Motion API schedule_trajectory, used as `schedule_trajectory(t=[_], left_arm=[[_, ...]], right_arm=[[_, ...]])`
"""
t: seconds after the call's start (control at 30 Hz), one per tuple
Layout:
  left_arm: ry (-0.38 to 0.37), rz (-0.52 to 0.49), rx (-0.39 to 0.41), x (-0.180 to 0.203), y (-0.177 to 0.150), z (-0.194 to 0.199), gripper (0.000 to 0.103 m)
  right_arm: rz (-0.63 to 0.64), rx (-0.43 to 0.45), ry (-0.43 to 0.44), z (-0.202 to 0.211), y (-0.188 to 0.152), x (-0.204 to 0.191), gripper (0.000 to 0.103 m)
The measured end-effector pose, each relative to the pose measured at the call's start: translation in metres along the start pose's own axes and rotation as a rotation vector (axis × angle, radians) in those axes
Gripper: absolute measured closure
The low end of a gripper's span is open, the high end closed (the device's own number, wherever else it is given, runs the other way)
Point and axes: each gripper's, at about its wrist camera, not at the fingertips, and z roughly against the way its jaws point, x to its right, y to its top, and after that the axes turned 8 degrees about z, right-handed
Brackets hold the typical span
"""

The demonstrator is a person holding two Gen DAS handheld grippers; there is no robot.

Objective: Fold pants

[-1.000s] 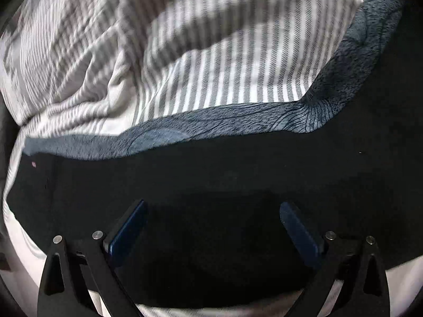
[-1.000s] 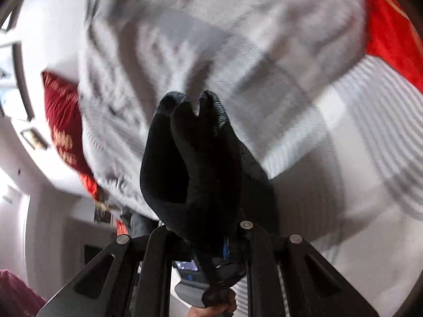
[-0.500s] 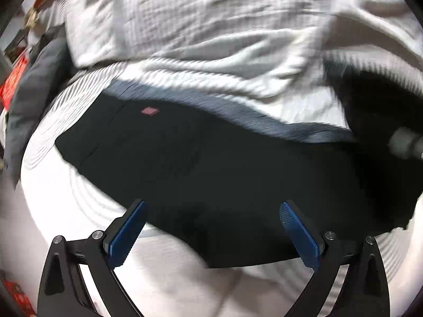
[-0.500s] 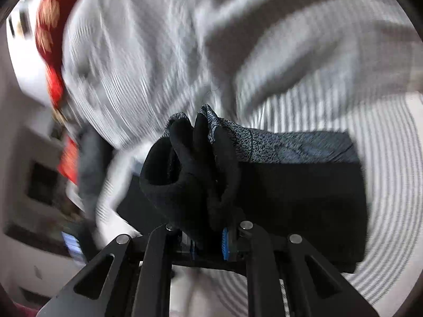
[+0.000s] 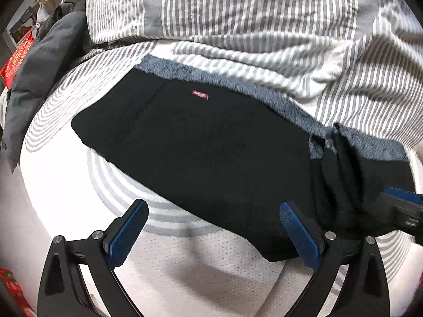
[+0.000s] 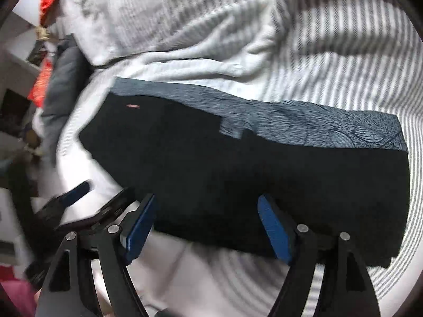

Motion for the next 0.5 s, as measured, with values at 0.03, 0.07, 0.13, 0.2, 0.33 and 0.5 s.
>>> schedule_trajectory(t=[0.03,0.07,0.13,0.2,0.33,0.5], left_arm=[[-0.016,-0.003,0.000,0.002,0.003,0.004,0.002],[-0.028,-0.008,0.001,0.005,0.005,0.007,0.002],[-0.066,-0.020,-0.002,0.017,0.008,0.014,0.002],[-0.114,-0.029,-0.011,0.031,0.008,0.017,0.002],[-0.210,-0.072,-0.043,0.076,0.008,0.013,0.002],[-0.216,-0.113,-0.096,0.121,0.007,-0.005,0.013]], right_arm=[[0.006,0.013,-0.004,0.013,0.003,0.001,0.022],[0.010,0.024,-0.025,0.022,0.007,0.003,0.022],[0.001,0.034,-0.087,0.036,0.017,0.016,0.022],[-0.020,0.012,-0.164,0.041,0.027,0.037,0.022],[-0.017,-0.054,-0.305,0.035,0.040,0.083,0.022],[-0.051,-0.134,-0.301,0.020,0.031,0.124,0.022]])
